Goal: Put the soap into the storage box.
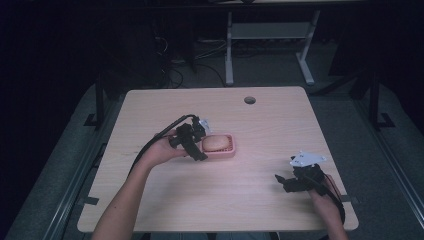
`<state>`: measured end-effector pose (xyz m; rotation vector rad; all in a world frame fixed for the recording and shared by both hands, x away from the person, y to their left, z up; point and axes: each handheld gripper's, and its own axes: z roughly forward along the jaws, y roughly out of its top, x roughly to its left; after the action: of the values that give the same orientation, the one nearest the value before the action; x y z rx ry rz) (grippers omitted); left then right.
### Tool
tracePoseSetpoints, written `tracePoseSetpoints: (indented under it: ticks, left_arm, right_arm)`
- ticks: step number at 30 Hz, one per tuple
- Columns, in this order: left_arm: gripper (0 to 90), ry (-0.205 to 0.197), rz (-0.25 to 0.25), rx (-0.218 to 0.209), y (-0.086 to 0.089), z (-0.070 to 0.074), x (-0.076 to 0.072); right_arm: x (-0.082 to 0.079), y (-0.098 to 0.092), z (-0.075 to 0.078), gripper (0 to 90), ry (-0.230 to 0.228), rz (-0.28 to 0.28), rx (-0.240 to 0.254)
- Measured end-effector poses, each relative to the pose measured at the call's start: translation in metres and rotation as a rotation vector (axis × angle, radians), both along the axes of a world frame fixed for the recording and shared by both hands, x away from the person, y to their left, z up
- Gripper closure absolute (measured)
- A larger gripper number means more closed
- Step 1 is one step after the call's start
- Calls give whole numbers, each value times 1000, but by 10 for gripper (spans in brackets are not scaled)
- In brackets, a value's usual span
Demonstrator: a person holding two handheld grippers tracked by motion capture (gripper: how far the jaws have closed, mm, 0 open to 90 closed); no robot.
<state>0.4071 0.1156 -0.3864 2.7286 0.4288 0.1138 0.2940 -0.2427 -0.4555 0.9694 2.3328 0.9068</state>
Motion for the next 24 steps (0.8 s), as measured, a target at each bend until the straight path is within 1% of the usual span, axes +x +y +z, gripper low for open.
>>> tracePoseSetpoints:
  ticks: [3, 7, 8, 10, 14, 17, 19, 22, 24]
  left_arm:
    - [254, 3, 0, -5, 1, -2, -4]
    - [254, -1, -4, 0, 3, -6, -8]
    - [253, 7, -2, 6, 3, -6, -9]
    - [248, 4, -9, 19, 4, -6, -10]
    - [248, -4, -6, 0, 7, -5, -16]
    - [248, -5, -8, 2, 10, -6, -19]
    - [248, 0, -5, -3, 12, -8, -20]
    - [243, 11, -10, 11, 13, -11, -22]
    - [243, 14, -7, 9, 14, -13, -23]
  right_arm:
    - [0, 0, 0, 140, 4, -4, 0]
    - [0, -1, 0, 139, 4, -8, 1]
    - [0, -1, 0, 139, 3, -9, 0]
    - [0, -1, 0, 139, 3, -11, 0]
    - [0, 0, -1, 139, 6, -11, -1]
    - [1, 0, -1, 139, 6, -11, -4]
    - [1, 1, -1, 139, 7, -13, -5]
    - [1, 1, -1, 140, 7, -13, -6]
    - [1, 1, -1, 139, 8, -14, -6]
